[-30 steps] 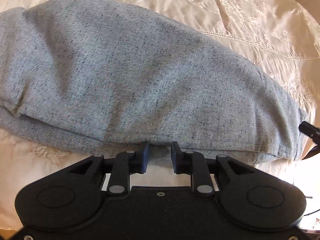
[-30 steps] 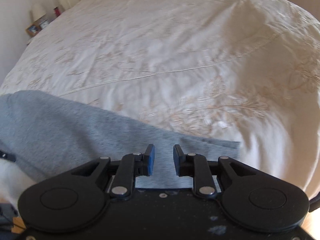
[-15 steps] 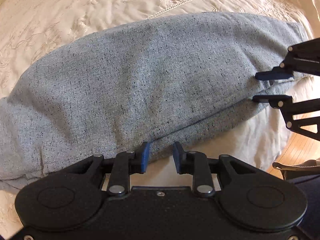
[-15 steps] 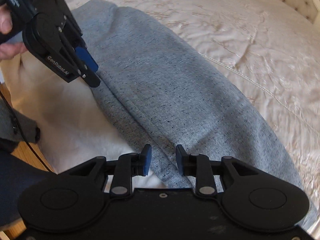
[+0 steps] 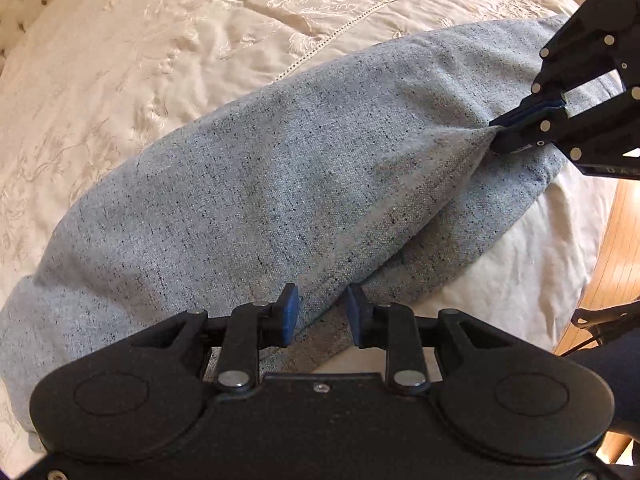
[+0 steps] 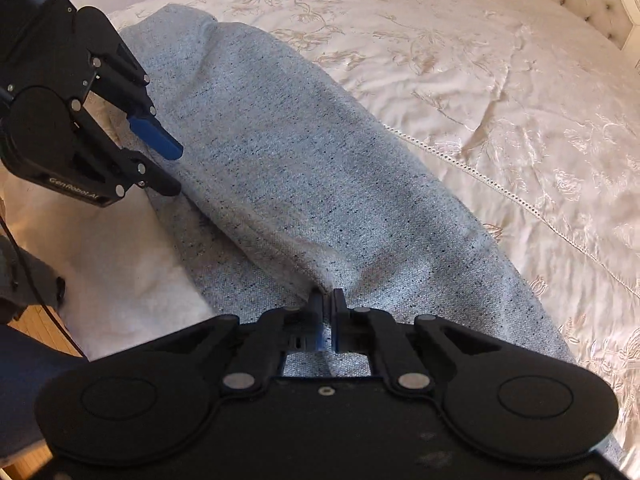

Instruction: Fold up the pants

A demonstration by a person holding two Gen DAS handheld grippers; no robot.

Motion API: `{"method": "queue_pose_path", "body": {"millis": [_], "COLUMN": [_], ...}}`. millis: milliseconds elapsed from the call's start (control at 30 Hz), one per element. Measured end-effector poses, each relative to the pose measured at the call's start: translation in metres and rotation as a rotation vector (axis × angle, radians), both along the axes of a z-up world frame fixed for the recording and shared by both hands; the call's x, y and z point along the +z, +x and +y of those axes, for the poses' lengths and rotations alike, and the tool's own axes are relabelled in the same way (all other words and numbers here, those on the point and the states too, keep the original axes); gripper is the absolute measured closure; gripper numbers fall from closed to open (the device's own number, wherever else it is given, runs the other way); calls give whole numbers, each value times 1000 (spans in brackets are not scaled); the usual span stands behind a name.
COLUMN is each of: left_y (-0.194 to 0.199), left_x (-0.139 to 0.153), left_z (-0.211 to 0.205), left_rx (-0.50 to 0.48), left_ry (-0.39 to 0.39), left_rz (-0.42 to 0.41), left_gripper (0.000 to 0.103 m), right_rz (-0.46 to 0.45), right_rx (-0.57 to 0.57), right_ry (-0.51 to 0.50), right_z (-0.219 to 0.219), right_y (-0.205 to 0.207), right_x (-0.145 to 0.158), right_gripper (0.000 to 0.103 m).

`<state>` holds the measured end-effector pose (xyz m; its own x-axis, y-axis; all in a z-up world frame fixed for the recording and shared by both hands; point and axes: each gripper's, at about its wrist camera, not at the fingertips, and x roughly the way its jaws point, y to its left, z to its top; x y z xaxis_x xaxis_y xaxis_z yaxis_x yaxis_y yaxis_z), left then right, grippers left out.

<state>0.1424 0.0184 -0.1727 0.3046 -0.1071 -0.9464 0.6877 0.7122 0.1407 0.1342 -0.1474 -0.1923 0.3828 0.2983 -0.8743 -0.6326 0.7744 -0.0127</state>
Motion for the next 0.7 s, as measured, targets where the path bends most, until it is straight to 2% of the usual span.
{"method": "queue_pose_path", "body": {"millis": [133,333,367,400,433,500,567,700], "left_y": [-9,-16,-16,-15,-13,-11,-15,-26], "left_x": [-6,-12,-15,-16,-13,-5,6,0], "left_z": [-7,-12,-13,-11,-8,-4,1,2], "left_rx": [-89,-149,-160,-164,-158,-139,-130,-158], "left_ry": [56,108,128,120,94,64,40,62], "left_rz": [-29,-76,-80,-73,-53,-38,-41,-14], "left_gripper": [66,62,71,87,91,96,96,95], "right_rz": [16,13,10,7,5,-2,-11,-9], "right_rx": [-15,-33,-33,-35,-36,-34,-19,9], "right_ry": [18,28,26,27,28,27,17,10], "right_z": [-3,-3,-3,-3,-3,-4,-3,-2], "right_y": [-2,-4,-4,-5,-5,-7,-12,-21], "right_x": [7,12,13,14,14,16,19,20], "right_gripper": [99,99,99,99,99,99,99,98]}}
